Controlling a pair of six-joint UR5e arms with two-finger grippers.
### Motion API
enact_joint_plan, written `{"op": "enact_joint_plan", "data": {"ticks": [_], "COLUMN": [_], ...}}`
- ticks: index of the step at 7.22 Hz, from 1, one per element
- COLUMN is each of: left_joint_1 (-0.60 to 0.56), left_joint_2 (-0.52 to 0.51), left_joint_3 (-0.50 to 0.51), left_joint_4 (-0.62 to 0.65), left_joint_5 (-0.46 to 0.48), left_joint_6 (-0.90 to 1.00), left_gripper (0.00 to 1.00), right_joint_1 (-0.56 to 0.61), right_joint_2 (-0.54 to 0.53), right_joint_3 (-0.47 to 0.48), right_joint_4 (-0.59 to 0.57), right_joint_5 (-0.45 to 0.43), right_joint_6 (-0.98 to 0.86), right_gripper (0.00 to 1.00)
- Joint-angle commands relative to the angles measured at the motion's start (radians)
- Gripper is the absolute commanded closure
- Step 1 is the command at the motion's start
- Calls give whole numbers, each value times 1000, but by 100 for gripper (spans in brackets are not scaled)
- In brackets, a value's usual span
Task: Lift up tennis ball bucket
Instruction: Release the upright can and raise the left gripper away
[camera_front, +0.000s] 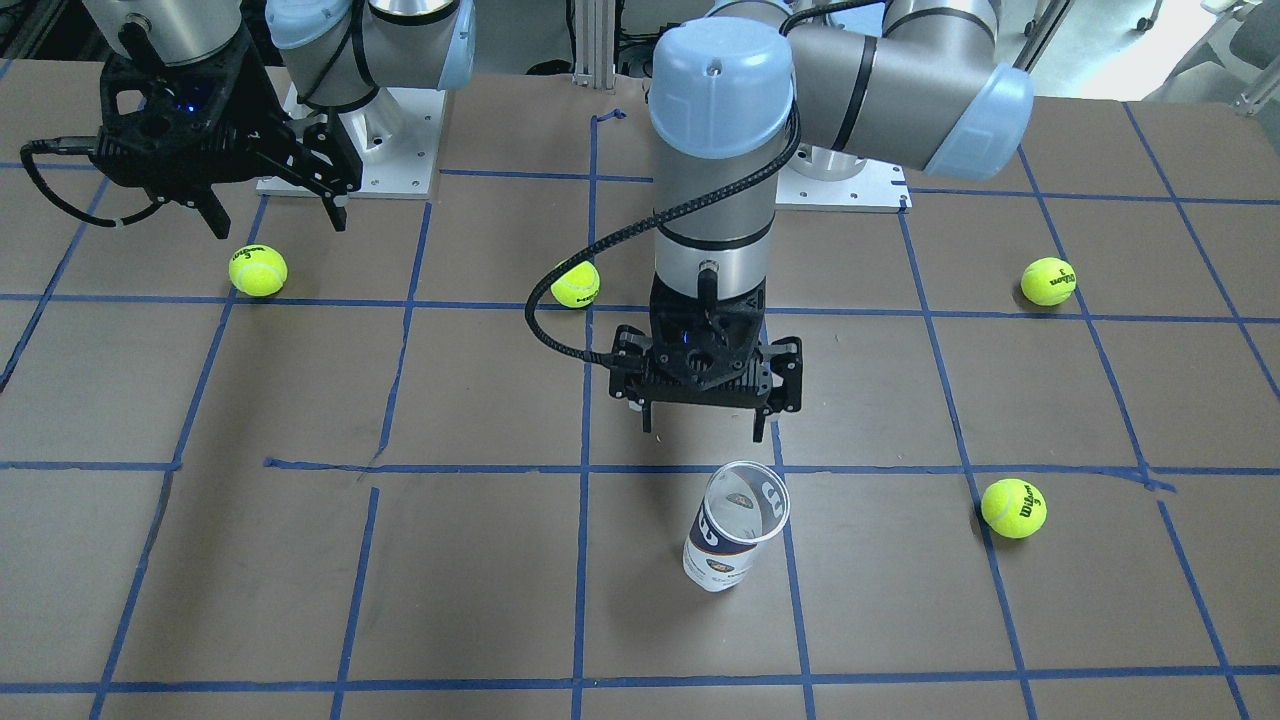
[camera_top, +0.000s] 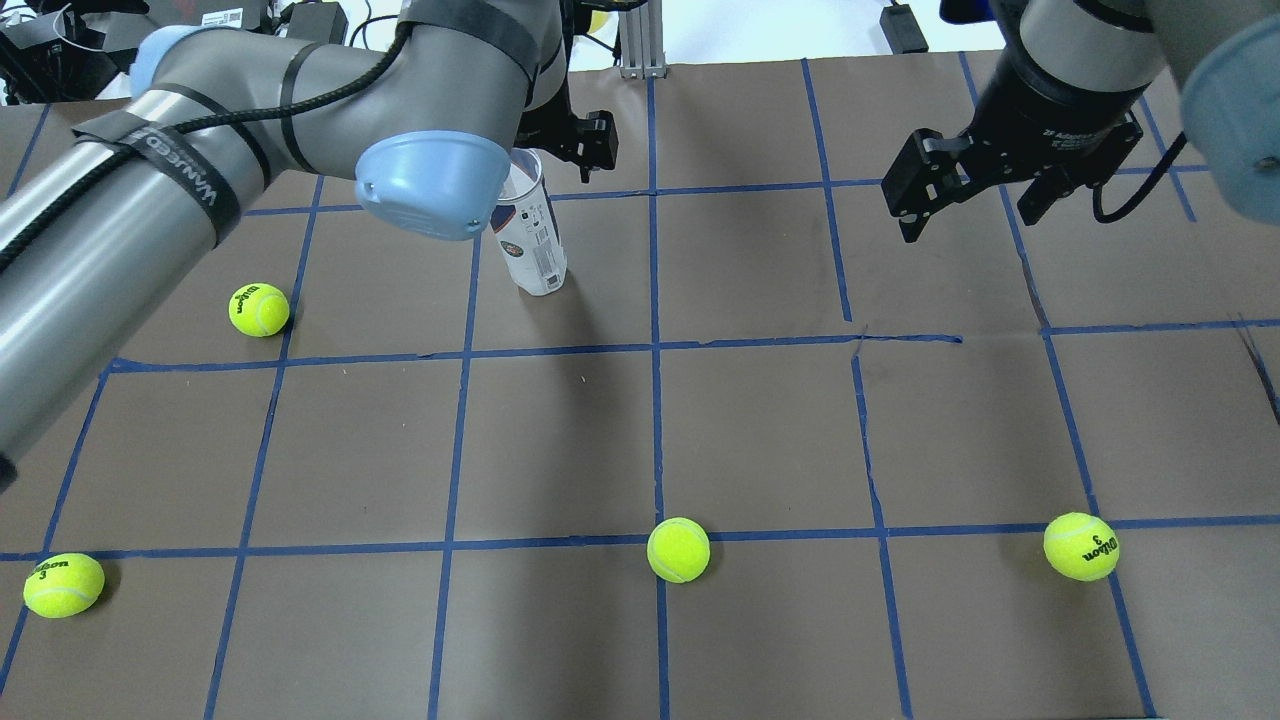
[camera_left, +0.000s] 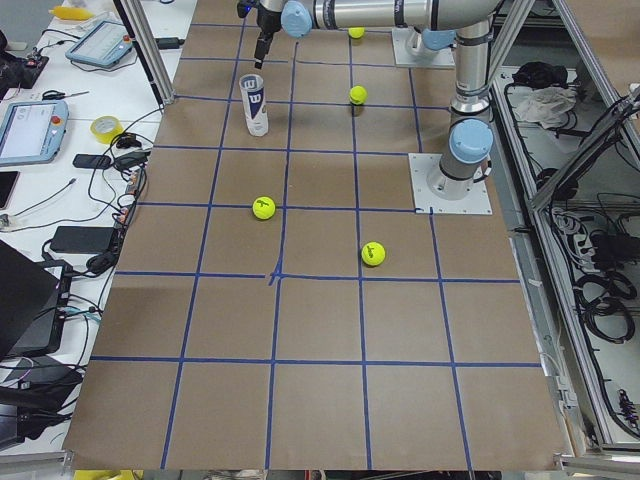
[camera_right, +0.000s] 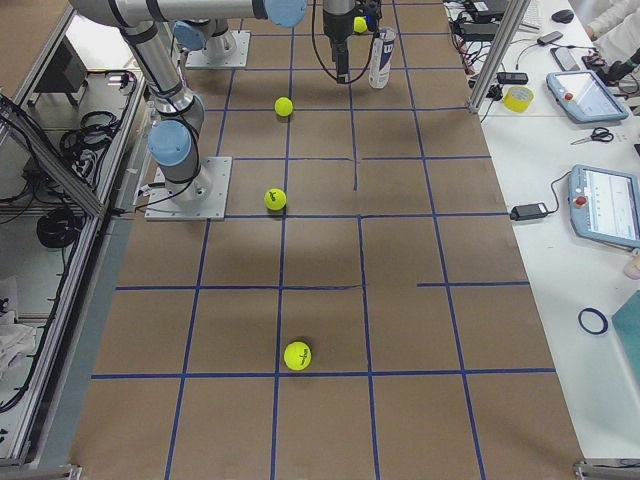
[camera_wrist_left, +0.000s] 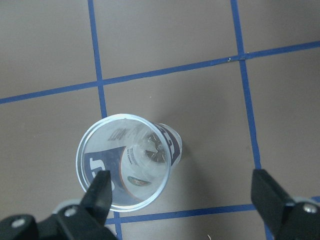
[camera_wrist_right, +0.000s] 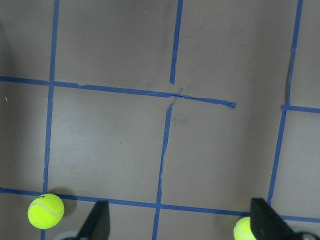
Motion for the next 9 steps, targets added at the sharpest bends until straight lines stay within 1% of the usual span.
{"op": "enact_joint_plan", "data": {"ticks": [1,2,3,4,5,6,9], "left_joint_1": [5,27,84,139,188,189,189], "left_joint_2": [140,186,217,238,248,261,284], "left_joint_3": [-19,-28,-31,-30,-7,-14,-54], "left_joint_4": [-218,-263,-298,-305,-308,-369,-366], "left_joint_5": [-11,-11,-16,-69,-88,-88,-89], "left_joint_6": [2,0,2,14,18,12,17], "left_gripper": [0,0,0,0,0,0,0], "right_joint_1": [0,0,0,0,0,0,0], "right_joint_2": [5,2,0,0,0,-2,0], "right_joint_3": [-2,-2,-2,-2,0,0,0], "right_joint_4": [-5,3,-5,0,0,0,0], "right_joint_5": [0,-15,-5,-3,-2,-2,-2], "right_joint_6": [11,18,18,17,15,14,12], "right_gripper": [0,0,0,0,0,0,0]}}
